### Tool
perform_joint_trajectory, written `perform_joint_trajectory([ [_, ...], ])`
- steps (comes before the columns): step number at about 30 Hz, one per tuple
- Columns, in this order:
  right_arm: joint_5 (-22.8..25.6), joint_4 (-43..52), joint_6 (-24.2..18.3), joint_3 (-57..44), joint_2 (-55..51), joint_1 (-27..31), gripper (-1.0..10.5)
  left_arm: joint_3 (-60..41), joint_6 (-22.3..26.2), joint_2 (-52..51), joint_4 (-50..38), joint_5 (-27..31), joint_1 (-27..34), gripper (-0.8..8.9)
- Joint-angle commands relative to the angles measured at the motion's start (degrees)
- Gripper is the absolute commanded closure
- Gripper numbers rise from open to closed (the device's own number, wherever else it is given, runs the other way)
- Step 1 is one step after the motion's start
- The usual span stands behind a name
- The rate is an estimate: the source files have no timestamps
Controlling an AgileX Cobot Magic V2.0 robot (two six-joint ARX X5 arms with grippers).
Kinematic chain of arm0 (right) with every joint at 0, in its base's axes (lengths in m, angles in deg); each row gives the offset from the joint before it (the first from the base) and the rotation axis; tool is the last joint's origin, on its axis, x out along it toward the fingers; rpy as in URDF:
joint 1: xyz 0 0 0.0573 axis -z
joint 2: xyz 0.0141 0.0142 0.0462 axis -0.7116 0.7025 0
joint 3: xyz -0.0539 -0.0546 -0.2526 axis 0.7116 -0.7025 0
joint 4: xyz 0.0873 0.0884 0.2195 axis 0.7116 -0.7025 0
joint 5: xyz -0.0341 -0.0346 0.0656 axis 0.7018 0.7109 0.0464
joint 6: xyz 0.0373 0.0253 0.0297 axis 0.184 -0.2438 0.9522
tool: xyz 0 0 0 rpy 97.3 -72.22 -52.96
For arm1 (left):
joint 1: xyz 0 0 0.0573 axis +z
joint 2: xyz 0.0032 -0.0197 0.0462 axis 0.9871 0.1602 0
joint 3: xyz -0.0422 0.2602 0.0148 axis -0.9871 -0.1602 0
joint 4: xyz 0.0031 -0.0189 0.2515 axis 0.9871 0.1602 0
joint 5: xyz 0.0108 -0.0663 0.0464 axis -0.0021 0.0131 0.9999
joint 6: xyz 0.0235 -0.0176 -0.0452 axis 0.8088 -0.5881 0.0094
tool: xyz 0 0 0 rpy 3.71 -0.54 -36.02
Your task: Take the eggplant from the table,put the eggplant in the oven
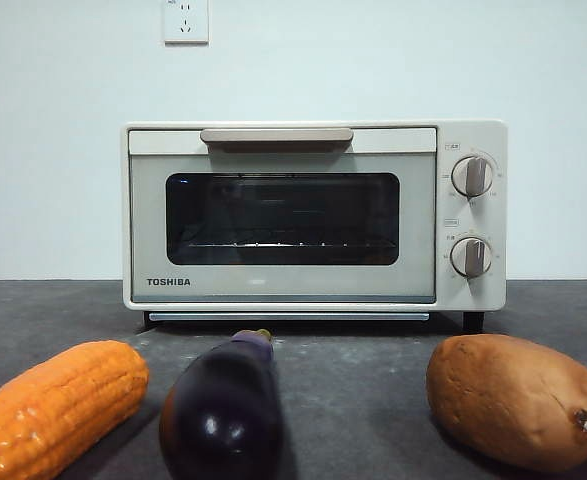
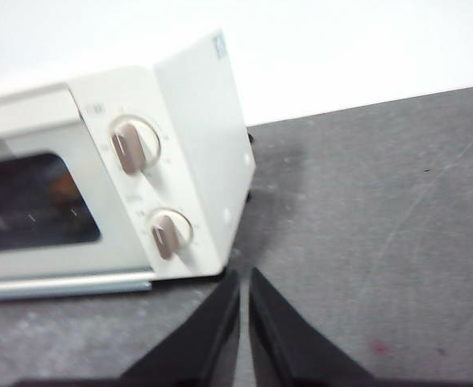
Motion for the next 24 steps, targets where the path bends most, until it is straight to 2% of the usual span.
perform_joint_trajectory([
  [1, -0.3, 0.4, 6.0, 0.6, -0.1, -0.1, 9.4, -0.7, -2.1, -0.1, 0.0, -0.1, 0.0, 8.07],
  [12, -0.9, -5.6, 6.4, 10.2, 2.1, -0.1, 9.4, 8.5, -2.3, 5.7, 7.8, -0.1, 0.0, 8.07],
  [20, -1.7, -14.5, 5.9, 22.9, 12.1, -0.1, 9.4, 17.1, -0.6, 15.4, 8.2, -1.1, 0.0, 8.07],
  [24, -4.9, -17.6, 5.1, 29.2, 18.4, -0.1, 9.4, 22.4, 1.8, 21.0, 10.4, -2.7, 0.0, 8.07],
])
